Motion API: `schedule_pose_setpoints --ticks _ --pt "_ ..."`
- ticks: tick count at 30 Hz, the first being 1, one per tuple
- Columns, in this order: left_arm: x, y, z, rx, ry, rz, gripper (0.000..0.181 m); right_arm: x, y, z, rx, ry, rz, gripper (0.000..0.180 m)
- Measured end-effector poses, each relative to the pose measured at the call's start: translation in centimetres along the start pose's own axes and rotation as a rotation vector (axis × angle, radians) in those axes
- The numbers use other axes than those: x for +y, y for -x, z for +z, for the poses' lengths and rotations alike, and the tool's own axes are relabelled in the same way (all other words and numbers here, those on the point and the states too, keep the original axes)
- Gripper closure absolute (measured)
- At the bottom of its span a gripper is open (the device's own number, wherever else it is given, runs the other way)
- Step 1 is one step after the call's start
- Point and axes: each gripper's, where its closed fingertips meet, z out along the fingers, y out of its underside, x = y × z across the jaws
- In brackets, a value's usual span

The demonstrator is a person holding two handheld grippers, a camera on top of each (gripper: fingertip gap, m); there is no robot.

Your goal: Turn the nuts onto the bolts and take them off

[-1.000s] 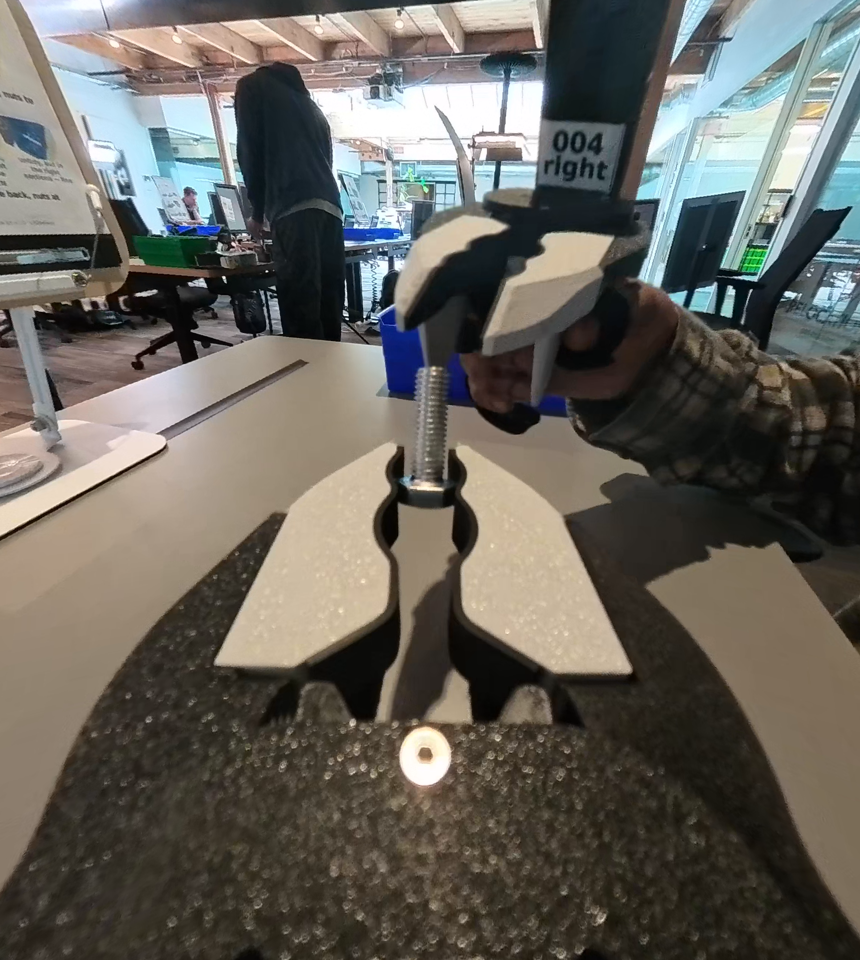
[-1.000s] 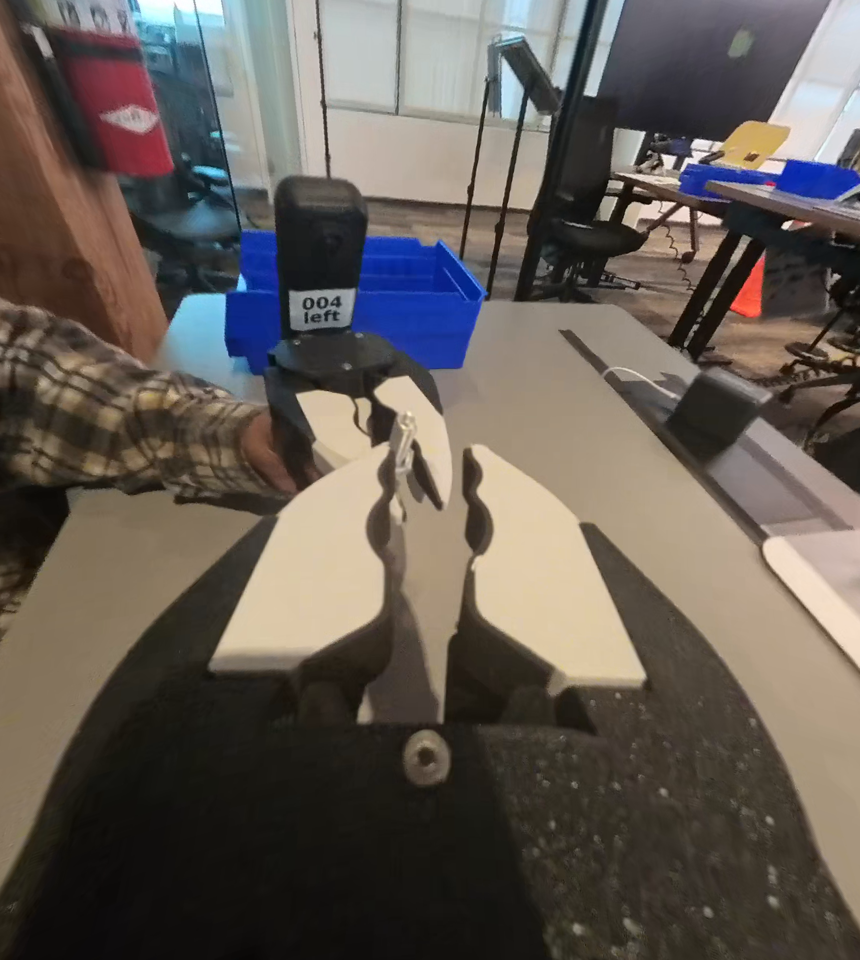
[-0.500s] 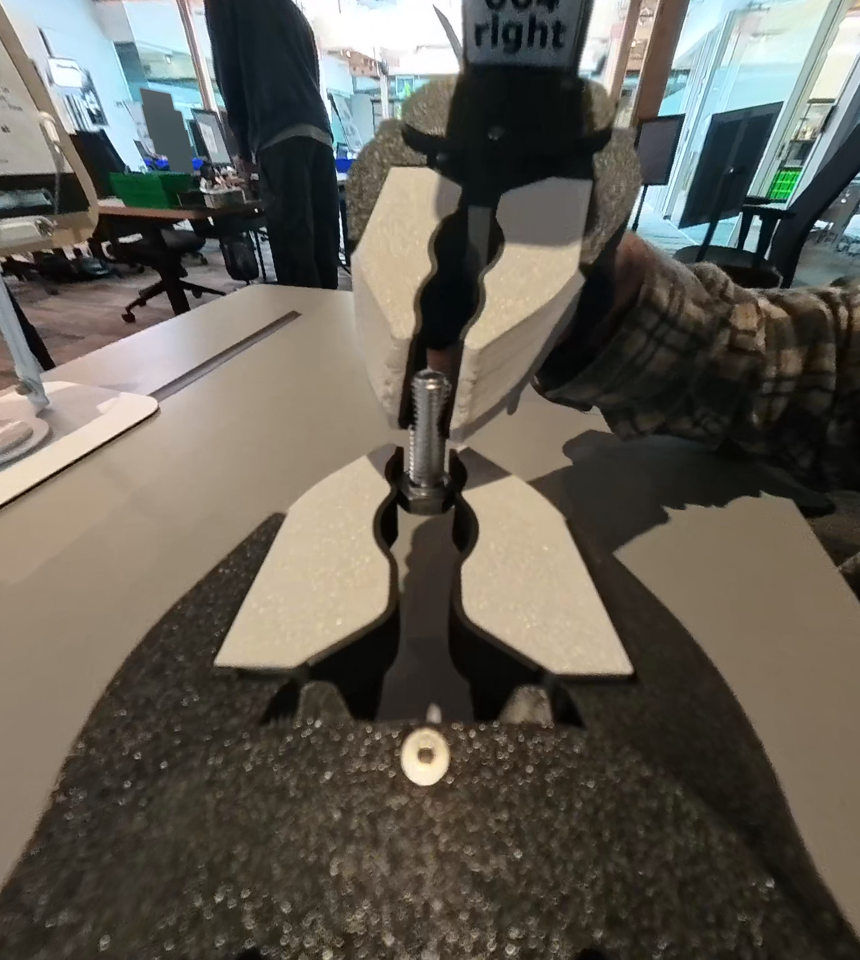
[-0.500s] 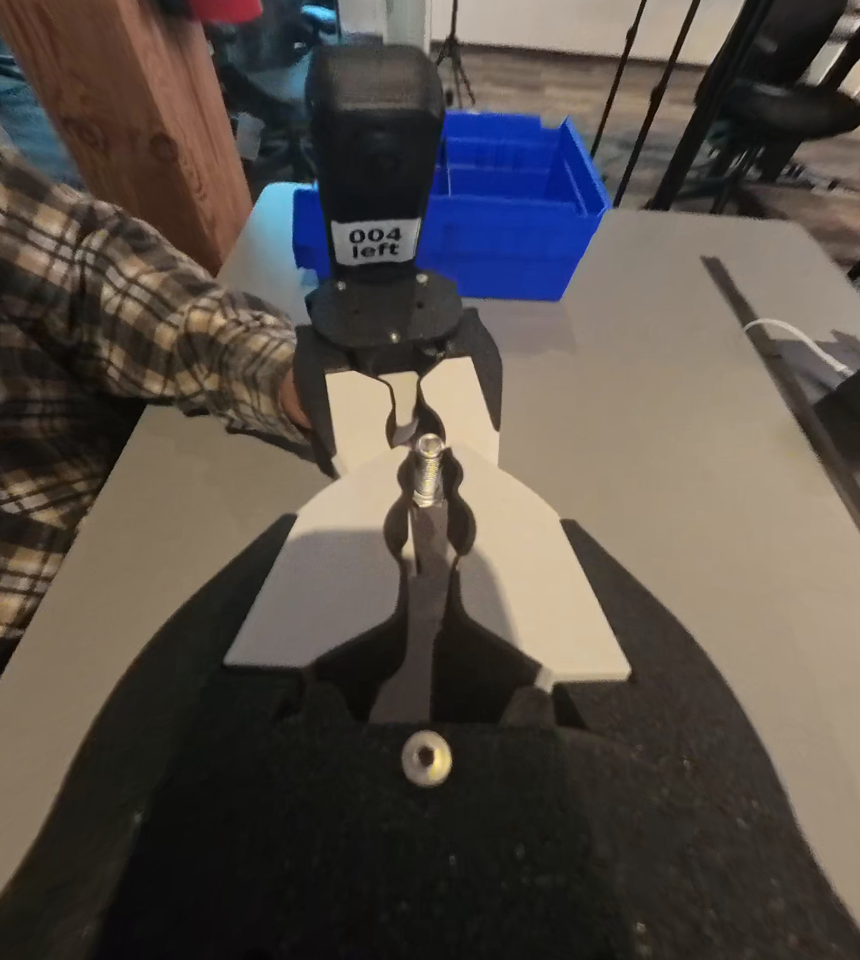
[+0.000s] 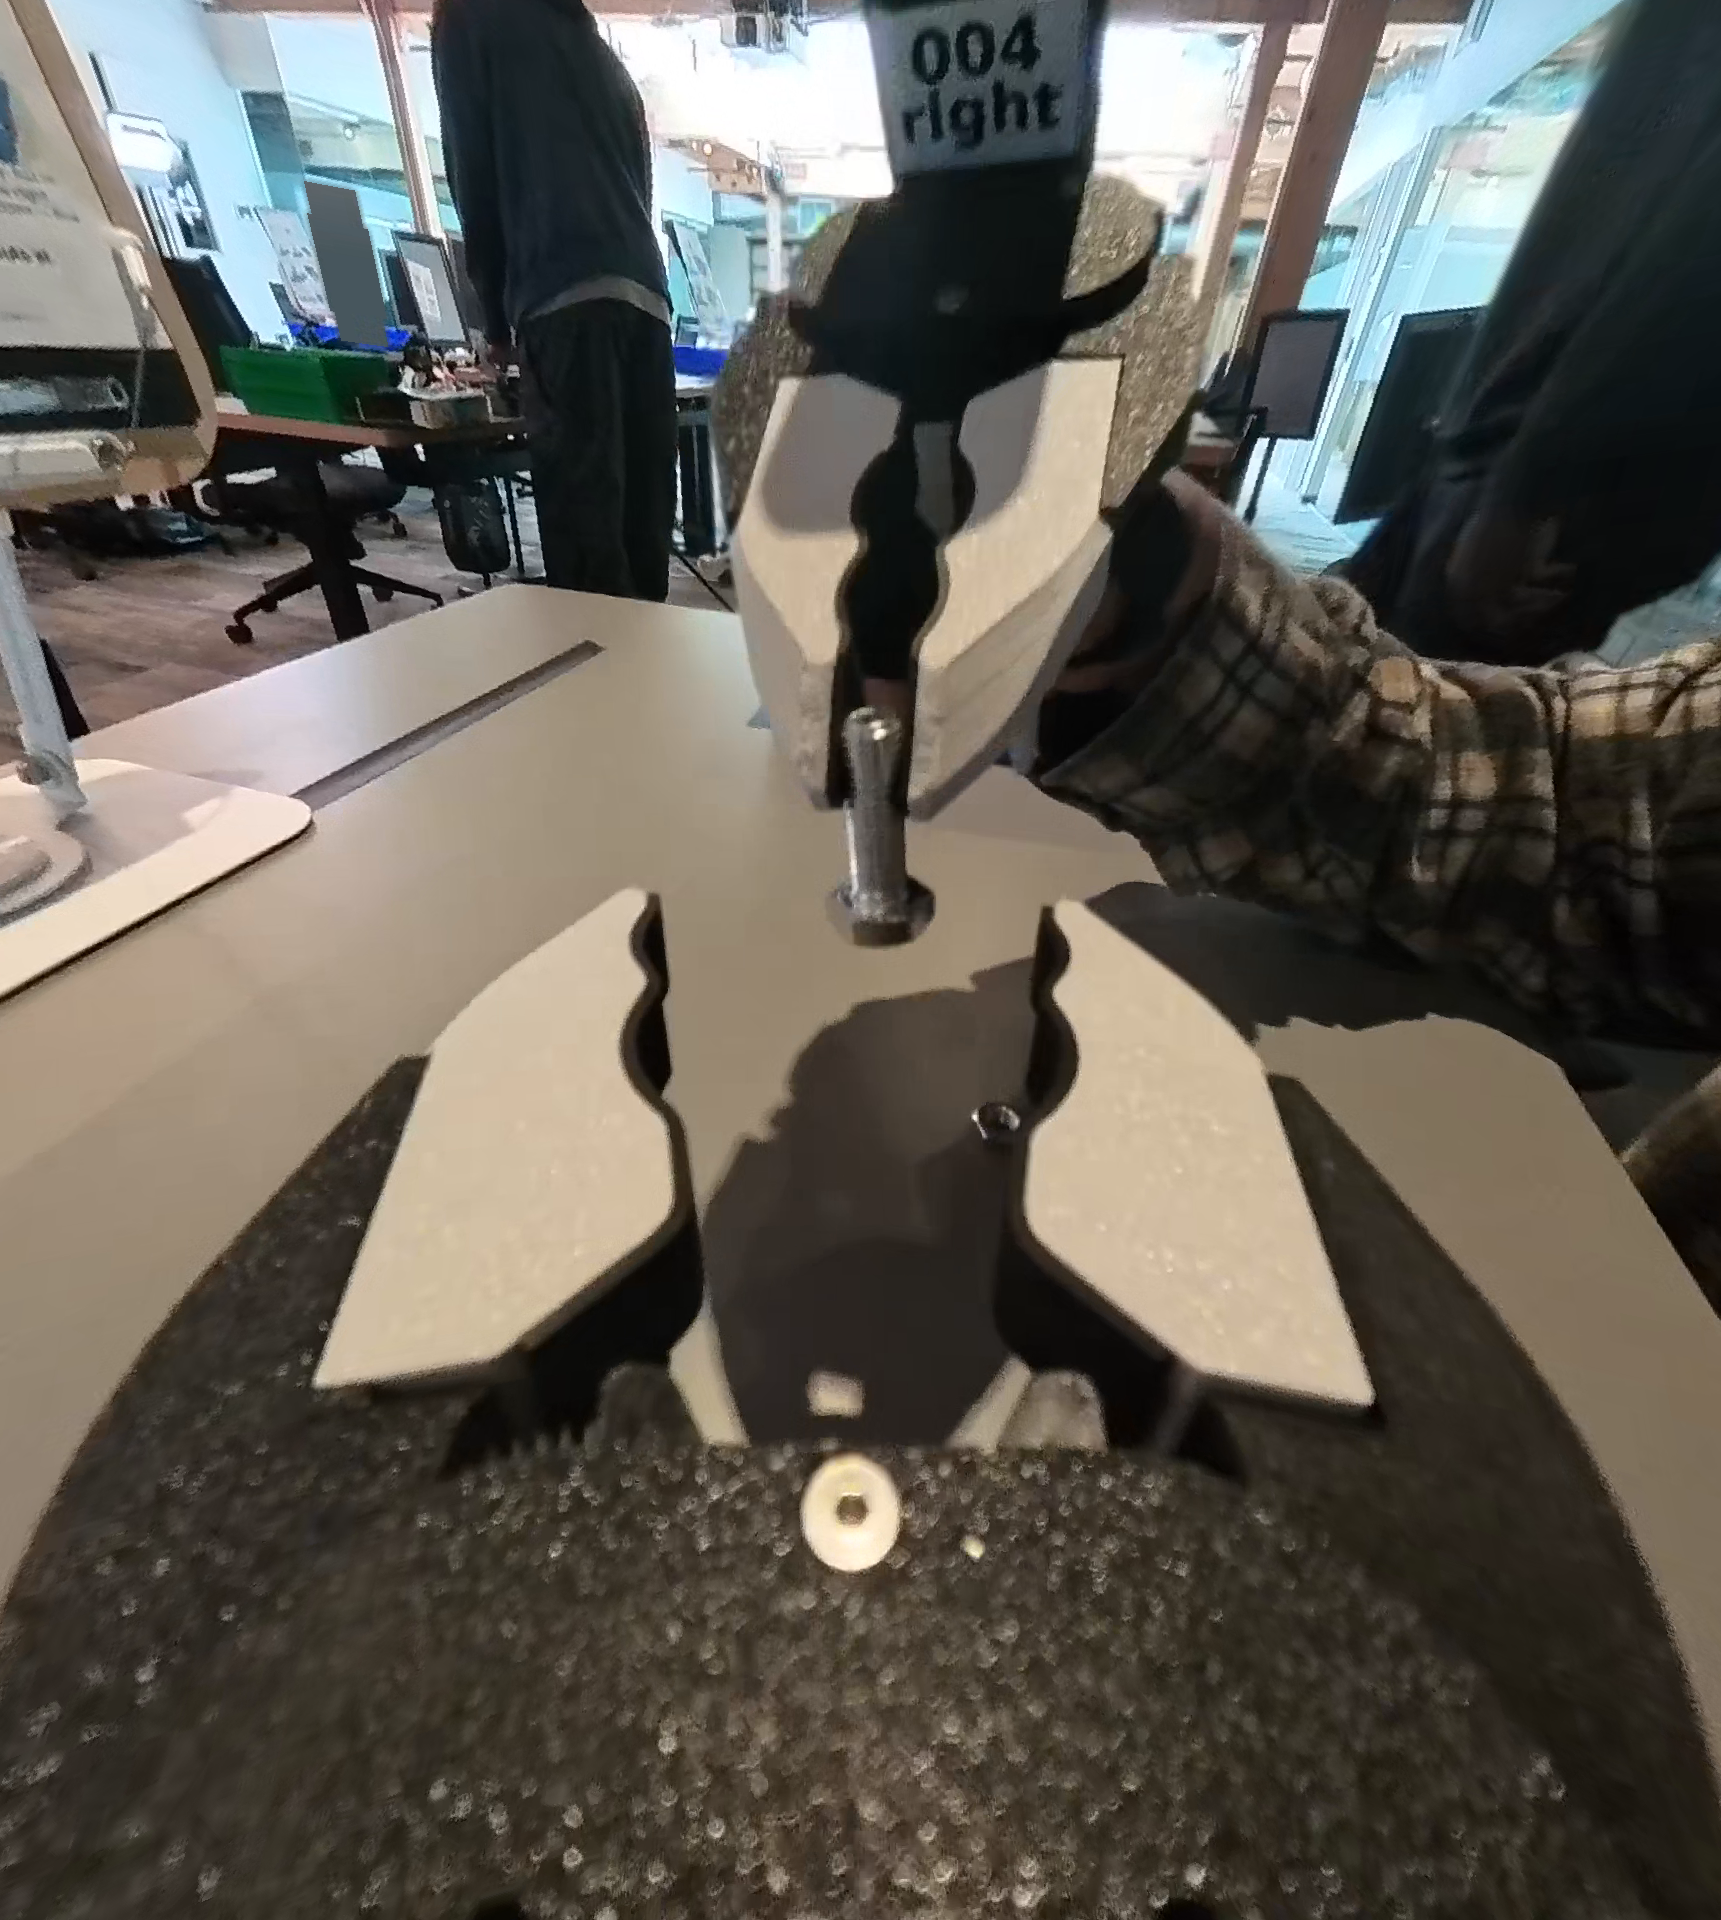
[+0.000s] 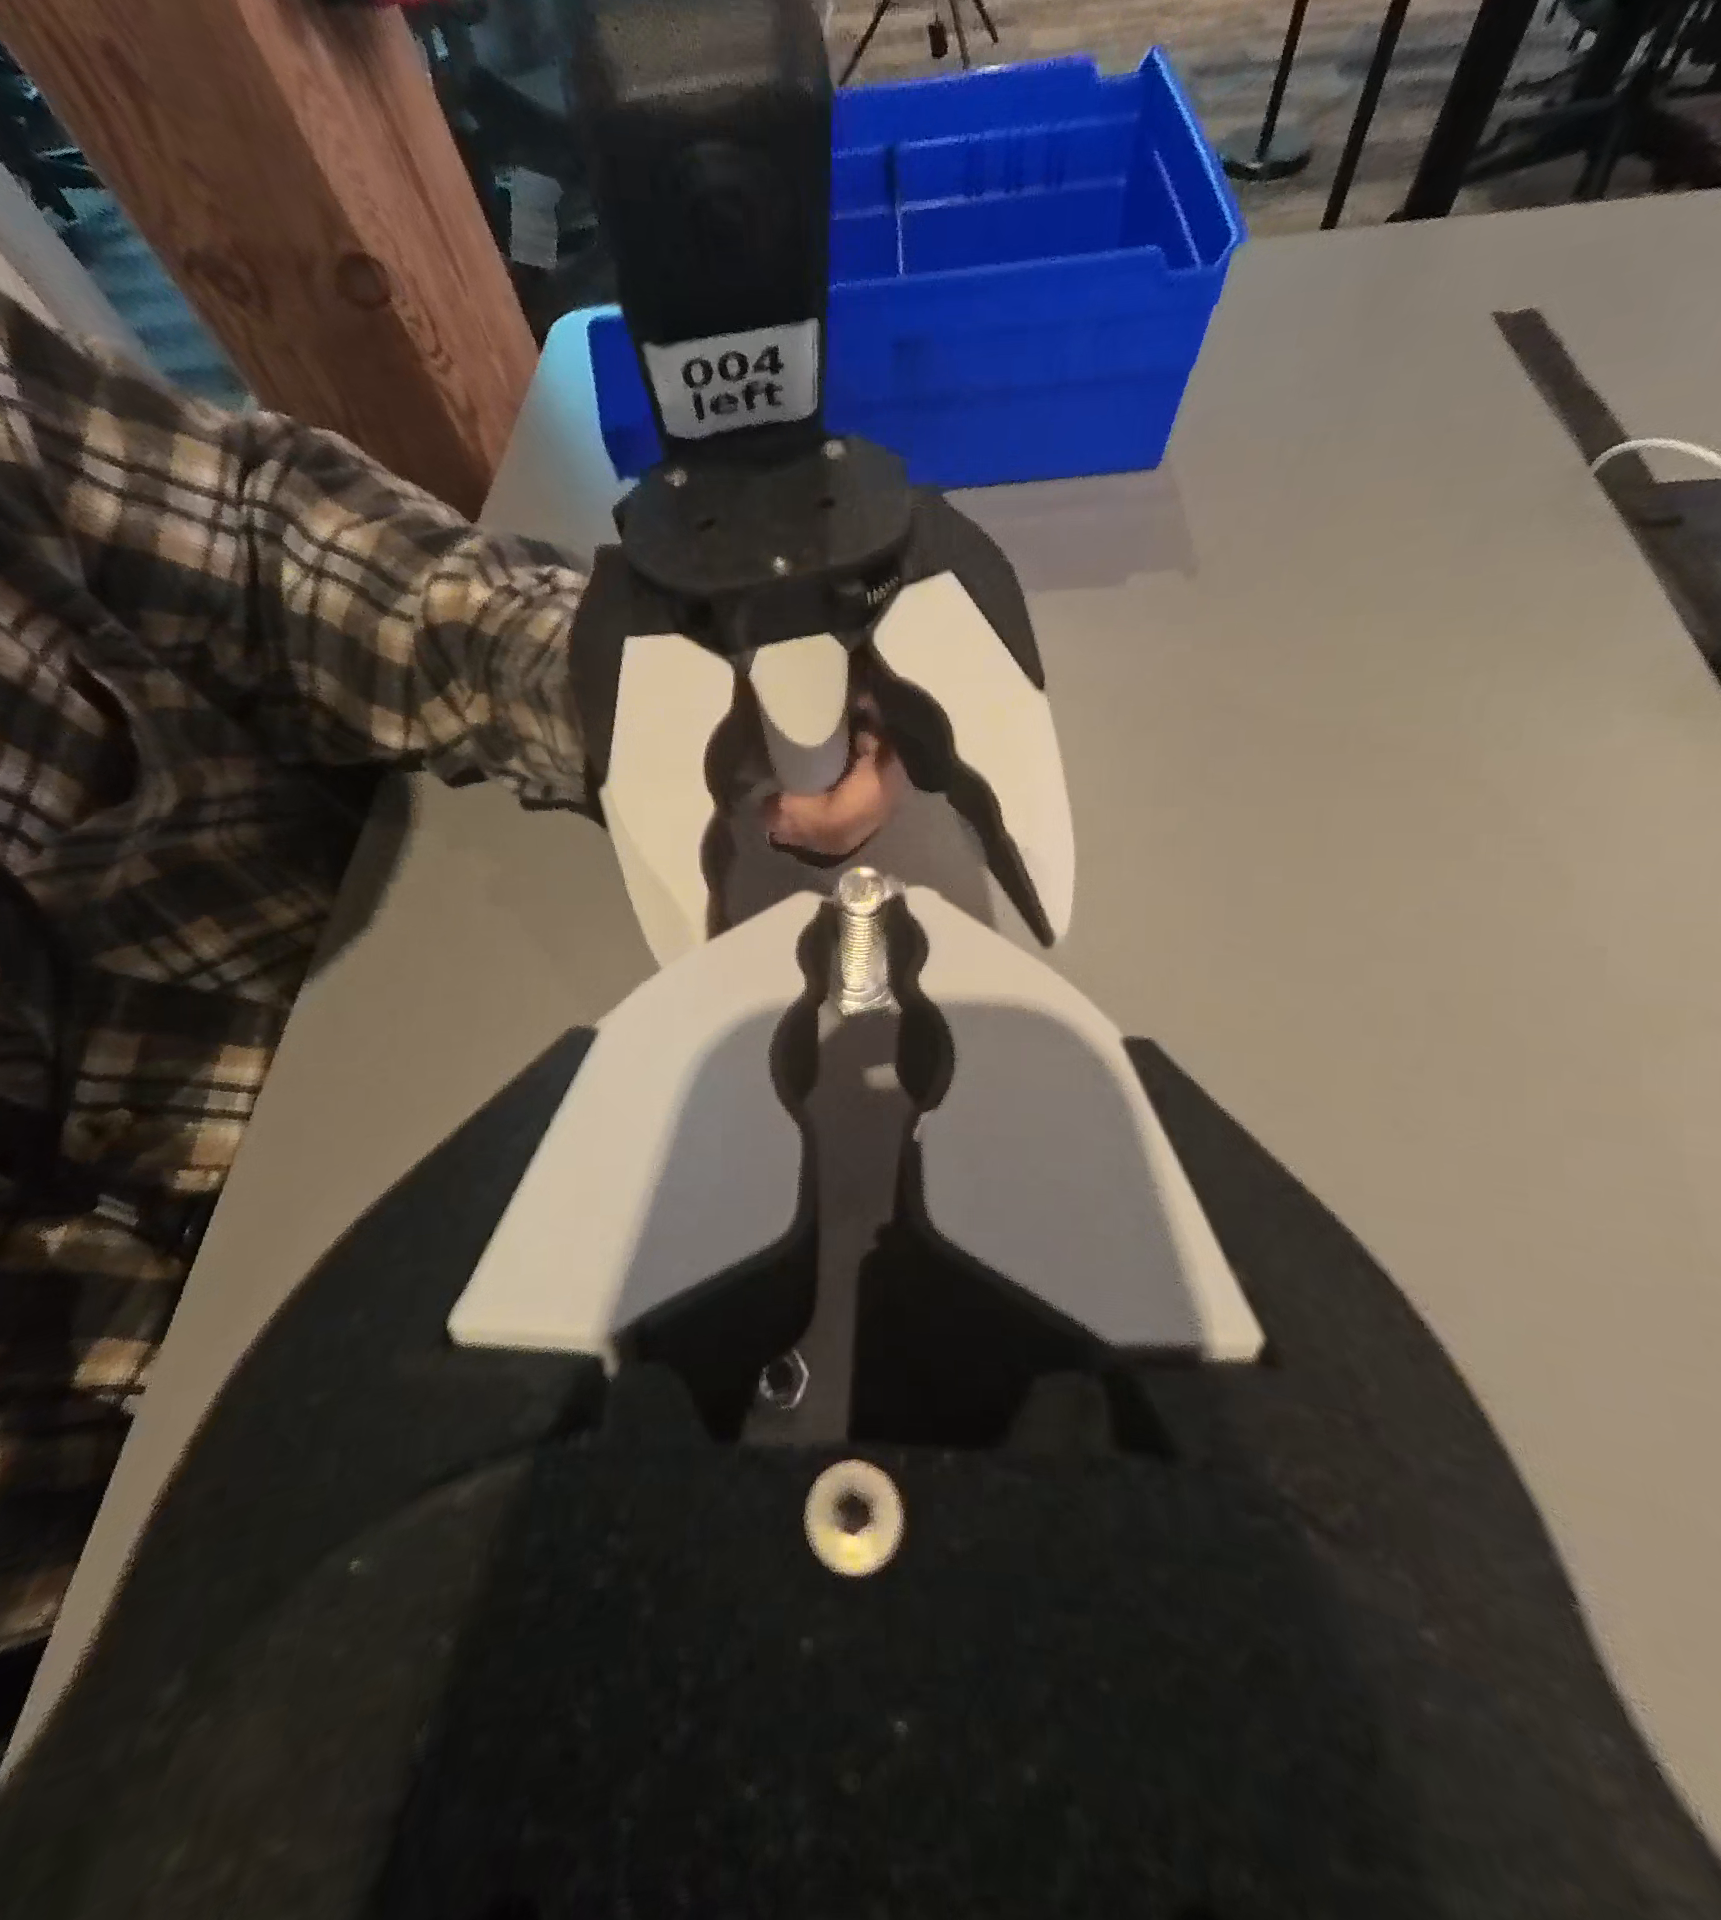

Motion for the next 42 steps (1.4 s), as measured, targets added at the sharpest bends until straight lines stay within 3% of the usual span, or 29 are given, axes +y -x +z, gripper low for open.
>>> schedule_pose_setpoints --ticks 12,14,17,42 --pt "-0.2 -1.0 0.3 0.027 0.011 0.053 0.139 -0.4 0.1 0.6 -0.013 -0.007 -0.001 0.170" --pt "-0.3 -0.9 0.4 0.009 0.006 0.052 0.154 -0.7 0.2 0.5 -0.014 -0.018 -0.001 0.171" --pt "-0.4 -0.2 0.4 -0.048 -0.004 0.058 0.160 -0.7 0.1 0.4 -0.006 -0.017 -0.005 0.171" --pt "-1.2 -1.1 -0.3 -0.005 -0.036 0.002 0.161 -1.9 1.0 0.4 -0.023 -0.078 -0.081 0.170"
